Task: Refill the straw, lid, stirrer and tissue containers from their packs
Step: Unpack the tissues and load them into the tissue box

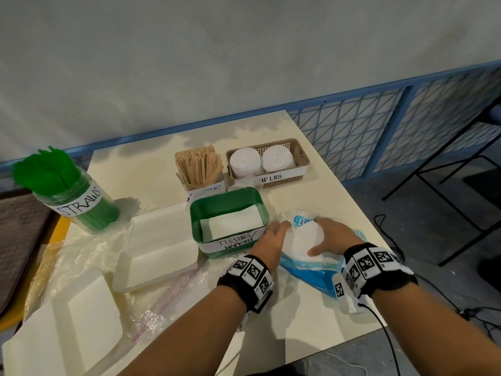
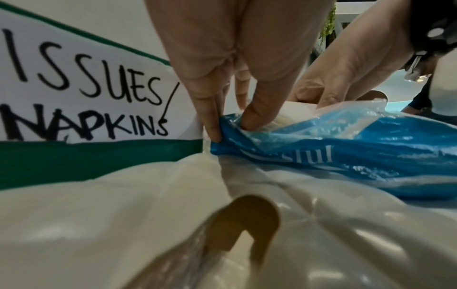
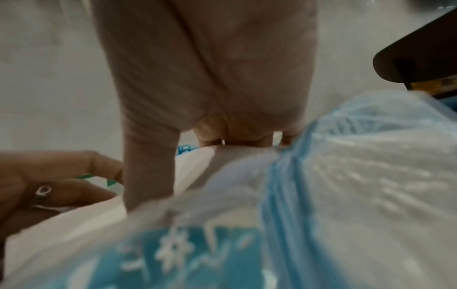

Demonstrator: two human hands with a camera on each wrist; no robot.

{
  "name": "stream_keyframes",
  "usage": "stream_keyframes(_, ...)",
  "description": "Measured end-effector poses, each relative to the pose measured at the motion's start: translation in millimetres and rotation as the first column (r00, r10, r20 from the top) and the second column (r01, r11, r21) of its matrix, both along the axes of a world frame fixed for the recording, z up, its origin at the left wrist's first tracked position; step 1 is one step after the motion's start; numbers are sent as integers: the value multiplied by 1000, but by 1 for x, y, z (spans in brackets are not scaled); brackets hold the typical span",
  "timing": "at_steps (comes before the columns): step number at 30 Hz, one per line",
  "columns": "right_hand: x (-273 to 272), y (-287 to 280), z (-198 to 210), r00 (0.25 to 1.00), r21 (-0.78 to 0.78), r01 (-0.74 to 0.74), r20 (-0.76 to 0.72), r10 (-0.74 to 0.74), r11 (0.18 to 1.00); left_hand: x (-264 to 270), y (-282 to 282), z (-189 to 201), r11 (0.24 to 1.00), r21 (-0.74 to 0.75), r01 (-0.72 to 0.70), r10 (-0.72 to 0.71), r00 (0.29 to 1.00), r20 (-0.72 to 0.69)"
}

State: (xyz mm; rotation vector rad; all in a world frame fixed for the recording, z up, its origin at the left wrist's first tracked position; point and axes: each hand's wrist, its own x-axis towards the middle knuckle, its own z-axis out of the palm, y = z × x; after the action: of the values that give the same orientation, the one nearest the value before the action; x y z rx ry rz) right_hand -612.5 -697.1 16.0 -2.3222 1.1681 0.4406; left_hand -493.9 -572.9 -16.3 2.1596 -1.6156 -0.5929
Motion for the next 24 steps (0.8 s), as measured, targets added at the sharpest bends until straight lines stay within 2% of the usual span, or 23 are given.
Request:
stream_keyframes(7, -5, 4, 1, 994, 73, -28, 109, 20, 997, 9, -4, -5, 992, 123, -34, 30, 999, 36)
stream_keyframes(11, -6, 7, 2, 986, 39, -90, 143, 84, 995, 15, -7, -1, 980, 192, -52, 46, 998, 33)
stream_keyframes(17, -7, 12, -2, 976, 0, -86, 203, 84, 996, 16, -10, 3, 965, 255, -66, 60, 998, 31)
stream_keyframes(24, -11, 9, 8, 949, 96, -121, 302, 87, 988, 19, -11, 4, 930, 347, -119, 107, 993, 54)
